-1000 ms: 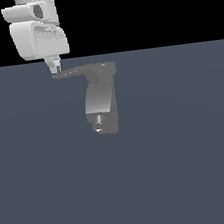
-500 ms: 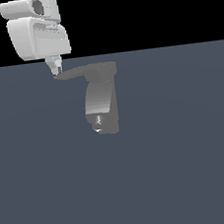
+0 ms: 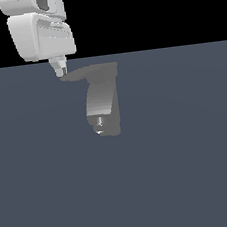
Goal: Turn on the faucet by rotating a designated handle.
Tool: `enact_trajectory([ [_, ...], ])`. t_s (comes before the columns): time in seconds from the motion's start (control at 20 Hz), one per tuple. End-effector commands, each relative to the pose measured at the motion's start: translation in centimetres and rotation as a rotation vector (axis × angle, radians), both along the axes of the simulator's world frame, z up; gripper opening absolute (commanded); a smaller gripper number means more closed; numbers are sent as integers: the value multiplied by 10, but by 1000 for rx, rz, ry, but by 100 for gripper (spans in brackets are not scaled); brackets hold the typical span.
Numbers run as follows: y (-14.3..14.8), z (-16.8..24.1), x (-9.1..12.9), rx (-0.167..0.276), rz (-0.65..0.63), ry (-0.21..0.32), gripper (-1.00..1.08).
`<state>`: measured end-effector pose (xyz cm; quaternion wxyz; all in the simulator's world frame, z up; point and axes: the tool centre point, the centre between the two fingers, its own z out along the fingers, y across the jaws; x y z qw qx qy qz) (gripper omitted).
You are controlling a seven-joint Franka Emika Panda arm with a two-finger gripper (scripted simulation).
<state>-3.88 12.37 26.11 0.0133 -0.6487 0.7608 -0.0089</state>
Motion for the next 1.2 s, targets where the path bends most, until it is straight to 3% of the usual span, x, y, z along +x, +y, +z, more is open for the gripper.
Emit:
enact_trajectory([
  [0.0,-9,-10,-12,-3,-7,24,-100],
  [0.45,-23,-13,-36,-4,-6,31,-100],
  [0.55,-17,-1,-27,-2,0,2,-100],
  [1.15,-73,-7,-43,-3,-3,16,-100],
])
